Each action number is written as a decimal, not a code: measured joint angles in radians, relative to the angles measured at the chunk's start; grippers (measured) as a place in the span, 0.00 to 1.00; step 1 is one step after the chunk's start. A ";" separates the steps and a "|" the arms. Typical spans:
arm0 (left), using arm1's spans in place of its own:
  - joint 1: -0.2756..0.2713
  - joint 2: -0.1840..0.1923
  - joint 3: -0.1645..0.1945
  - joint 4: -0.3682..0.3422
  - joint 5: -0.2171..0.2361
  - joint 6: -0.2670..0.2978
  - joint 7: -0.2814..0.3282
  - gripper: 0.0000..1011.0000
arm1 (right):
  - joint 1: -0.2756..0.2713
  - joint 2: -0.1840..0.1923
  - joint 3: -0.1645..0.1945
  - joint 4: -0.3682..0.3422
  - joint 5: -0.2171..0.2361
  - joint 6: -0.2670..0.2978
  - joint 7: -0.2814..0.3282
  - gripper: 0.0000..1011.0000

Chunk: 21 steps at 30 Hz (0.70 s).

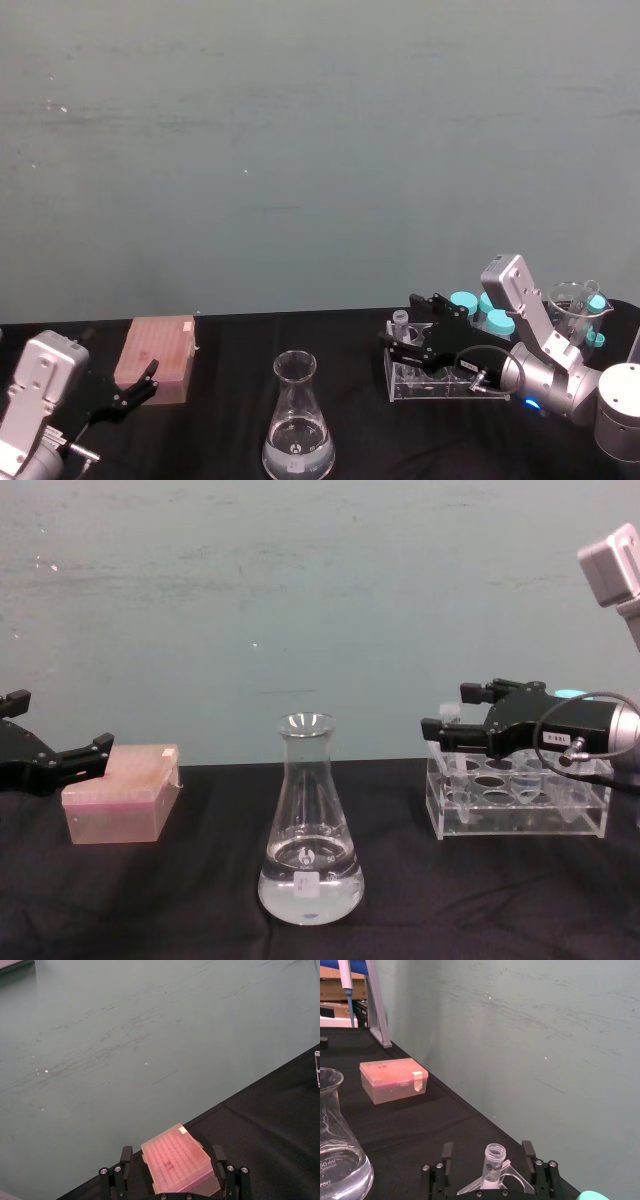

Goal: Pour the liquid from the test tube into the beaker using one hand.

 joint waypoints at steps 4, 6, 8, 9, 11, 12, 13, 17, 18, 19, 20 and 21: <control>0.000 0.000 0.000 0.000 0.000 0.000 0.000 0.99 | 0.000 0.000 0.000 0.000 0.000 0.000 0.000 0.95; 0.000 0.000 0.000 0.000 0.000 0.000 0.000 0.99 | 0.000 0.000 0.000 0.000 0.000 0.000 0.000 0.99; 0.000 0.000 0.000 0.000 0.000 0.000 0.000 0.99 | 0.000 0.000 0.000 0.000 0.000 0.000 0.000 0.99; 0.000 0.000 0.000 0.000 0.000 0.000 0.000 0.99 | 0.000 0.000 0.000 0.000 0.000 0.000 0.000 0.99; 0.000 0.000 0.000 0.000 0.000 0.000 0.000 0.99 | 0.000 0.000 0.000 0.000 0.000 0.000 0.000 0.99; 0.000 0.000 0.000 0.000 0.000 0.000 0.000 0.99 | 0.000 0.000 0.000 0.000 0.000 0.000 0.000 0.99; 0.000 0.000 0.000 0.000 0.000 0.000 0.000 0.99 | 0.000 0.000 0.000 0.000 0.000 0.000 0.000 0.99; 0.000 0.000 0.000 0.000 0.000 0.000 0.000 0.99 | 0.000 0.000 0.000 0.000 0.000 0.000 0.000 0.99; 0.000 0.000 0.000 0.000 0.000 0.000 0.000 0.99 | 0.000 0.000 0.000 0.000 0.000 0.000 0.000 0.99; 0.000 0.000 0.000 0.000 0.000 0.000 0.000 0.99 | 0.000 0.000 0.000 0.000 0.000 0.000 0.000 0.99; 0.000 0.000 0.000 0.000 0.000 0.000 0.000 0.99 | 0.000 0.000 0.000 0.000 0.000 0.000 0.000 0.99; 0.000 0.000 0.000 0.000 0.000 0.000 0.000 0.99 | 0.000 0.000 0.000 0.000 0.000 0.000 0.000 0.99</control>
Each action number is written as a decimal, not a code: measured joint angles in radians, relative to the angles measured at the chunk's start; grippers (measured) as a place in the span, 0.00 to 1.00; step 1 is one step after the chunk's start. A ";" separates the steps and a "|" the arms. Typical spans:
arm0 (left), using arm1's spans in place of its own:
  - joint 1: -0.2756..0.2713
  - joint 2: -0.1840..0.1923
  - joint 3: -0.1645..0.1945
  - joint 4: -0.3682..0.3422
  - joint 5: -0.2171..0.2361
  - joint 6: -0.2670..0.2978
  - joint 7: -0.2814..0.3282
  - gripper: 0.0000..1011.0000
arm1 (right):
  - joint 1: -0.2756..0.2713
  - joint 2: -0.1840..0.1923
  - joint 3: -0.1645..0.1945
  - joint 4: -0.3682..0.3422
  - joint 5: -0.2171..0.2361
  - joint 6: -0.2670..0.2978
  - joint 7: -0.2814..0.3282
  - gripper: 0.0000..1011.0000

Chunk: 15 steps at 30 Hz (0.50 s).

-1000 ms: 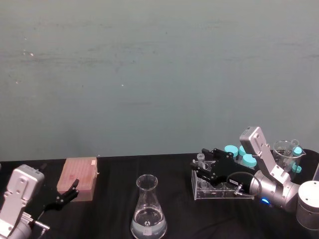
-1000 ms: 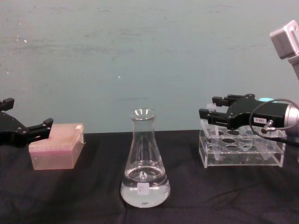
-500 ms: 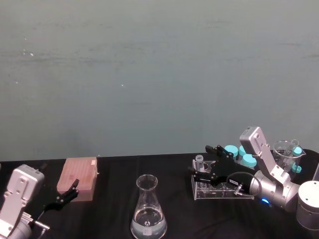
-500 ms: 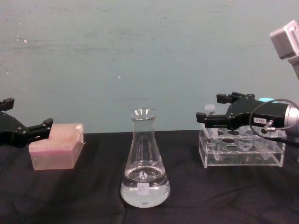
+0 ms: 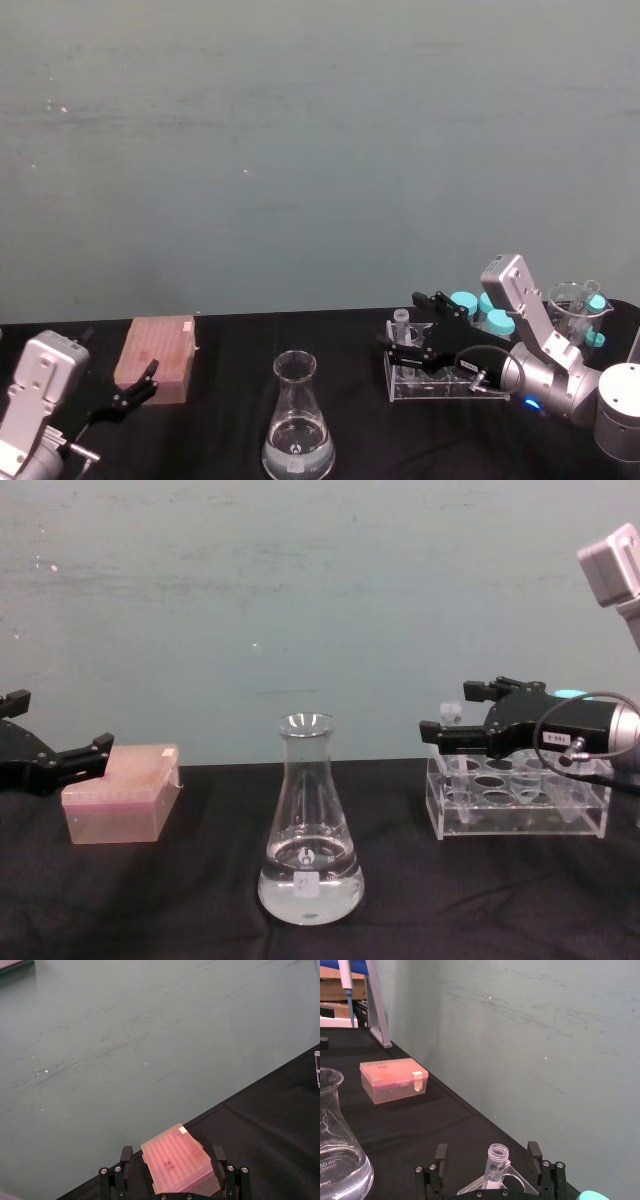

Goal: Pour the liquid from the test tube into the beaker using one hand.

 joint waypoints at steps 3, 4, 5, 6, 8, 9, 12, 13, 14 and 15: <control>0.000 0.000 0.000 0.000 0.000 0.000 0.000 0.99 | 0.000 0.000 0.000 0.000 0.000 0.000 0.000 0.99; 0.000 0.000 0.000 0.000 0.000 0.000 0.000 0.99 | 0.000 0.000 0.000 0.000 0.000 0.000 0.000 0.99; 0.000 0.000 0.000 0.000 0.000 0.000 0.000 0.99 | 0.000 0.000 0.000 0.000 0.000 0.000 0.000 0.99; 0.000 0.000 0.000 0.000 0.000 0.000 0.000 0.99 | 0.000 0.000 0.000 0.000 0.000 0.000 0.000 0.99; 0.000 0.000 0.000 0.000 0.000 0.000 0.000 0.99 | 0.000 0.000 0.000 0.000 0.000 0.000 0.000 0.99; 0.000 0.000 0.000 0.000 0.000 0.000 0.000 0.99 | 0.000 0.000 0.000 0.000 0.000 0.000 0.000 0.99; 0.000 0.000 0.000 0.000 0.000 0.000 0.000 0.99 | 0.000 0.000 0.000 0.000 0.000 0.000 0.000 0.99; 0.000 0.000 0.000 0.000 0.000 0.000 0.000 0.99 | 0.000 0.000 0.000 0.000 0.000 0.000 0.000 0.99; 0.000 0.000 0.000 0.000 0.000 0.000 0.000 0.99 | 0.000 0.000 0.000 0.000 0.000 0.000 0.000 0.99; 0.000 0.000 0.000 0.000 0.000 0.000 0.000 0.99 | 0.000 0.000 0.000 0.000 0.000 0.000 0.000 0.99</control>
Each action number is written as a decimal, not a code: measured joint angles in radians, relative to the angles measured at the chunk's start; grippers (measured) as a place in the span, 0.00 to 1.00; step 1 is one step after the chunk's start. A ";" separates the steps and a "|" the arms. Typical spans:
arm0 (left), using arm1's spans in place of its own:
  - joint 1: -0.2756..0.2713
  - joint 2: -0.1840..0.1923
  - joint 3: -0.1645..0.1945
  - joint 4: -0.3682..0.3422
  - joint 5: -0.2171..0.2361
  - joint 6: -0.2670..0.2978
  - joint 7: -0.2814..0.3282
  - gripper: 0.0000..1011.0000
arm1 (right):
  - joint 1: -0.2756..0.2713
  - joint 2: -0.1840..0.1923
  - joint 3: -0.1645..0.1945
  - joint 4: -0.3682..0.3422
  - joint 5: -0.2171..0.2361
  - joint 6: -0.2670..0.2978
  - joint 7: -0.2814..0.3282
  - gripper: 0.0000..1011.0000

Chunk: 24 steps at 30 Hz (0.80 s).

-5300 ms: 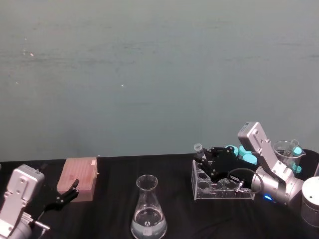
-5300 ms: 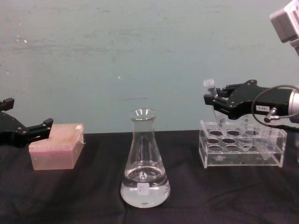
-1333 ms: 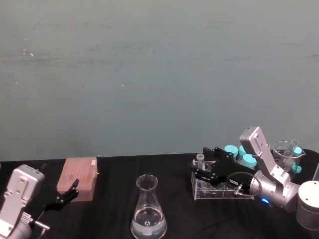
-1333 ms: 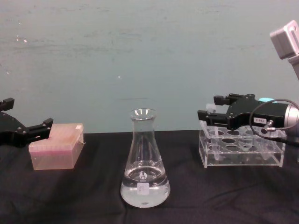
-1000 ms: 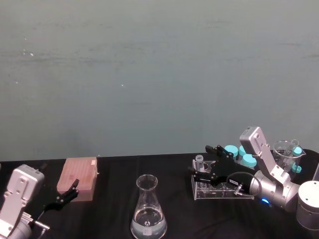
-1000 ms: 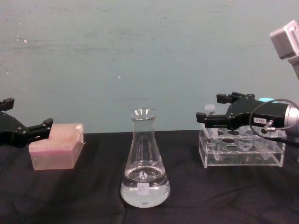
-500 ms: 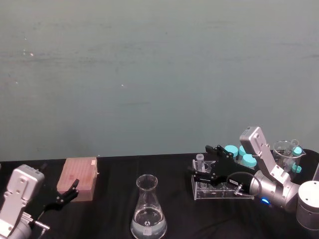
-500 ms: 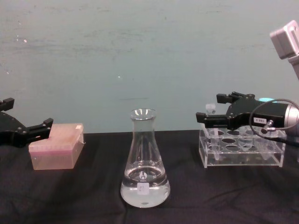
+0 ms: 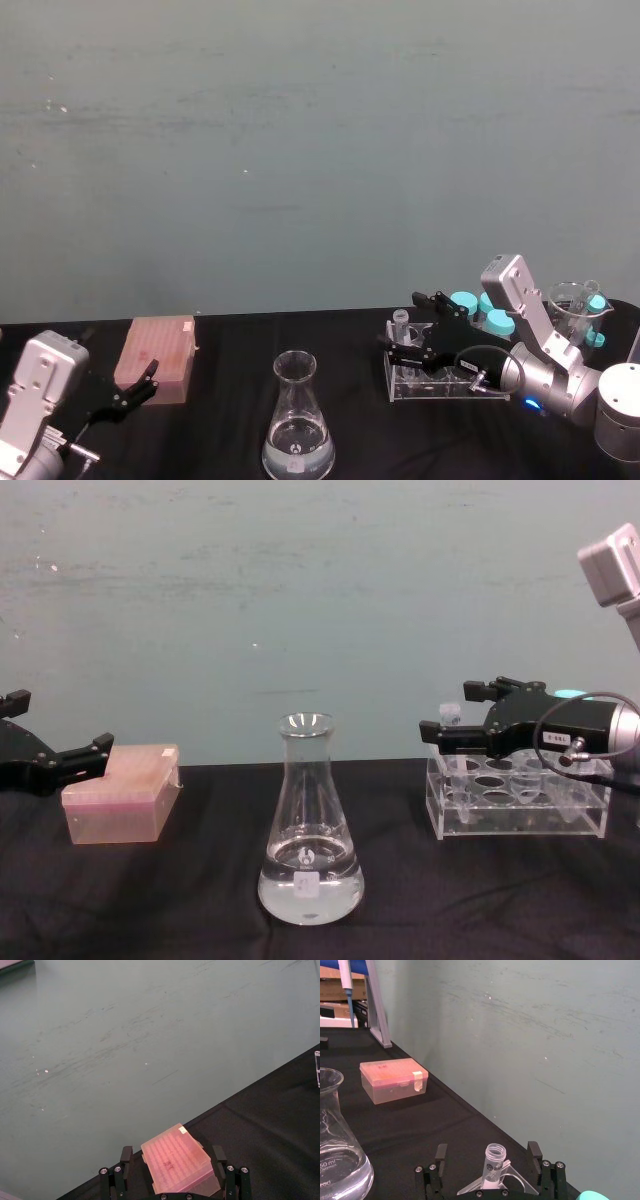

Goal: Pour the liquid from the test tube into the beaker using one hand.

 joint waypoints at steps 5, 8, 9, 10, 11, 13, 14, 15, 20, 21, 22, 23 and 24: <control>0.000 0.000 0.000 0.000 0.000 0.000 0.000 0.99 | 0.000 0.000 0.000 0.000 0.000 0.000 0.000 0.99; 0.000 0.000 0.000 0.000 0.000 0.000 0.000 0.99 | 0.000 0.000 0.000 0.000 0.000 0.000 0.000 0.99; 0.000 0.000 0.000 0.000 0.000 0.000 0.000 0.99 | 0.000 0.000 0.000 0.000 0.000 0.000 0.000 0.99; 0.000 0.000 0.000 0.000 0.000 0.000 0.000 0.99 | 0.000 0.000 0.000 0.000 0.000 0.000 0.000 0.99; 0.000 0.000 0.000 0.000 0.000 0.000 0.000 0.99 | 0.000 0.000 0.000 0.000 0.000 0.000 0.000 0.99; 0.000 0.000 0.000 0.000 0.000 0.000 0.000 0.99 | 0.000 0.000 0.000 0.000 0.000 0.000 0.000 0.99; 0.000 0.000 0.000 0.000 0.000 0.000 0.000 0.99 | 0.000 0.000 0.000 0.000 0.000 0.000 0.000 0.99; 0.000 0.000 0.000 0.000 0.000 0.000 0.000 0.99 | 0.000 0.000 0.000 0.000 0.000 0.000 0.000 0.99; 0.000 0.000 0.000 0.000 0.000 0.000 0.000 0.99 | 0.000 0.000 0.000 0.000 0.000 0.000 0.000 0.99; 0.000 0.000 0.000 0.000 0.000 0.000 0.000 0.99 | 0.000 0.000 0.000 0.000 0.000 0.000 0.000 0.99; 0.000 0.000 0.000 0.000 0.000 0.000 0.000 0.99 | 0.000 0.000 0.000 0.000 0.000 0.000 0.000 0.99; 0.000 0.000 0.000 0.000 0.000 0.000 0.000 0.99 | 0.000 0.000 0.000 0.000 0.000 0.000 0.000 0.99; 0.000 0.000 0.000 0.000 0.000 0.000 0.000 0.99 | 0.000 0.000 0.000 0.000 0.000 0.000 0.000 0.99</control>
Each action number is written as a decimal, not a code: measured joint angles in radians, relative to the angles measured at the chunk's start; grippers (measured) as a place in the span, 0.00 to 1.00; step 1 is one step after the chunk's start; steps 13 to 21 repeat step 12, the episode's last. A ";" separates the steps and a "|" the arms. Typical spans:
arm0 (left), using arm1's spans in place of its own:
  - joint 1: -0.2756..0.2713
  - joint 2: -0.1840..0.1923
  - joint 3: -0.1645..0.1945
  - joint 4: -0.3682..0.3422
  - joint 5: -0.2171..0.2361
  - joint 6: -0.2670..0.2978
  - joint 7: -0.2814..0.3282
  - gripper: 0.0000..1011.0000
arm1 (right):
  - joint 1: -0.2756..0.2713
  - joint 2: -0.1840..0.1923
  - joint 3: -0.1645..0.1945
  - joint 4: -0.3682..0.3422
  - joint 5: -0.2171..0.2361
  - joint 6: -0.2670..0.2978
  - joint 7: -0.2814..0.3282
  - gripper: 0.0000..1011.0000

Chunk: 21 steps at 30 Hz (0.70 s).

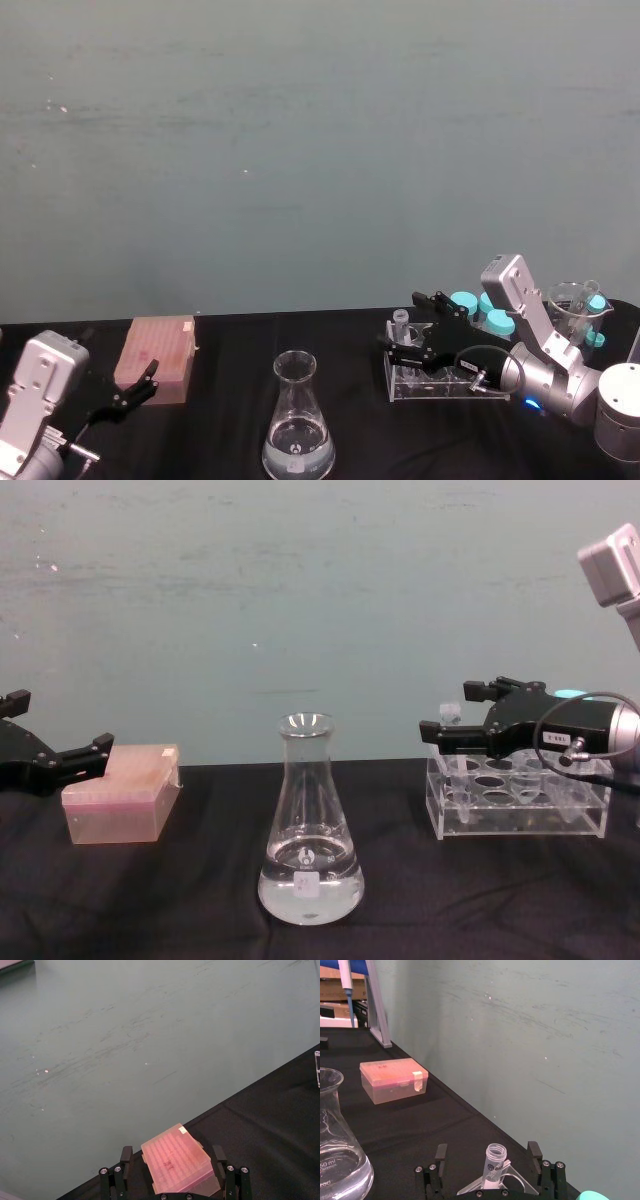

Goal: Pour the liquid from the test tube into the beaker using one hand.

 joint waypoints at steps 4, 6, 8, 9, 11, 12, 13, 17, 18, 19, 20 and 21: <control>0.000 0.000 0.000 0.000 0.000 0.000 0.000 0.99 | 0.000 0.000 0.000 0.000 0.000 0.000 0.000 0.99; 0.000 0.000 0.000 0.000 0.000 0.000 0.000 0.99 | 0.000 0.000 0.000 0.000 0.000 0.000 0.000 0.99; 0.000 0.000 0.000 0.000 0.000 0.000 0.000 0.99 | 0.000 0.000 0.000 0.000 0.000 0.000 0.000 0.99; 0.000 0.000 0.000 0.000 0.000 0.000 0.000 0.99 | 0.000 0.000 0.000 0.000 0.000 0.000 0.000 0.99; 0.000 0.000 0.000 0.000 0.000 0.000 0.000 0.99 | 0.000 0.000 0.000 0.000 0.000 0.000 0.000 0.99; 0.000 0.000 0.000 0.000 0.000 0.000 0.000 0.99 | 0.000 0.000 0.000 0.000 0.000 0.000 0.000 0.99; 0.000 0.000 0.000 0.000 0.000 0.000 0.000 0.99 | 0.000 0.000 0.000 0.000 0.000 0.000 0.000 0.99; 0.000 0.000 0.000 0.000 0.000 0.000 0.000 0.99 | 0.000 0.000 0.000 0.000 0.000 0.000 0.000 0.99; 0.000 0.000 0.000 0.000 0.000 0.000 0.000 0.99 | 0.000 0.000 0.000 0.000 0.000 0.000 0.000 0.99; 0.000 0.000 0.000 0.000 0.000 0.000 0.000 0.99 | 0.000 0.000 0.000 0.000 0.000 0.000 0.000 0.99; 0.000 0.000 0.000 0.000 0.000 0.000 0.000 0.99 | 0.000 0.000 0.000 0.000 0.000 0.000 0.000 0.99; 0.000 0.000 0.000 0.000 0.000 0.000 0.000 0.99 | 0.000 0.000 0.000 0.000 0.000 0.000 0.000 0.99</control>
